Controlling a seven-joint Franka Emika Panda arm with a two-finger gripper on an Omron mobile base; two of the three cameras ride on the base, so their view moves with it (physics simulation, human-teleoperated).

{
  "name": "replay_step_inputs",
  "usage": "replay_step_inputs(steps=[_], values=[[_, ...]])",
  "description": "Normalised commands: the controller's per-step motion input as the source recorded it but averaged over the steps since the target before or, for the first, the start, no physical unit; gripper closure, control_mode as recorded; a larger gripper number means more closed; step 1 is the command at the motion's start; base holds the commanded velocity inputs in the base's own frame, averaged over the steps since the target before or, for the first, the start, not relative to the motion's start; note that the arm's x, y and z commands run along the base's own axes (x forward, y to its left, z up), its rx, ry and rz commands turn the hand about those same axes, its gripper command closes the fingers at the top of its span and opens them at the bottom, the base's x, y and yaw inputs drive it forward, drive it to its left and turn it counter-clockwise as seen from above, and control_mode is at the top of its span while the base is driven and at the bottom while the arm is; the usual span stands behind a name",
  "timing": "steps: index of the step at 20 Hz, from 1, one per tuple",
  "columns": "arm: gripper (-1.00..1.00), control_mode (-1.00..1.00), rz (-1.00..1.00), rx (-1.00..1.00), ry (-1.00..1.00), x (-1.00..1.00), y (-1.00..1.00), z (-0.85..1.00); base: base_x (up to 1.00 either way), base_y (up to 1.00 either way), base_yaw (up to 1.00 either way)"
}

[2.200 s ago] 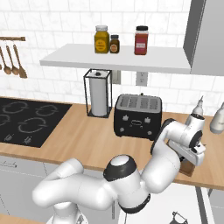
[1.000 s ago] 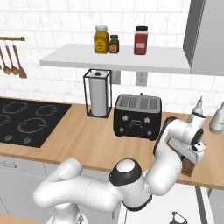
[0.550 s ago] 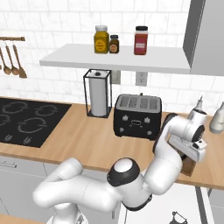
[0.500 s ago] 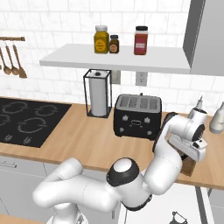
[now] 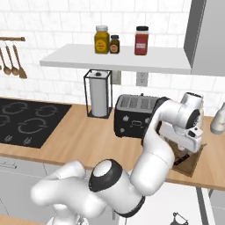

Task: Place the appropriate cutting tool for cutting the garlic skin on the cutting board.

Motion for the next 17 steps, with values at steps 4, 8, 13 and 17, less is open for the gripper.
replay_step_inputs(steps=[4,8,13,17], values=[[-1.0,-1.0,0.05,-0.09,-0.23,-1.0,0.93,0.3,0.0,0.0,0.0],[-1.0,-1.0,0.02,-0.11,-0.23,-1.0,1.0,0.29,0.0,0.0,0.0],[-1.0,-1.0,0.04,-0.09,-0.19,-1.0,0.99,0.25,0.0,0.0,0.0],[-1.0,-1.0,0.04,-0.05,-0.14,-1.0,0.96,0.33,0.0,0.0,0.0]])
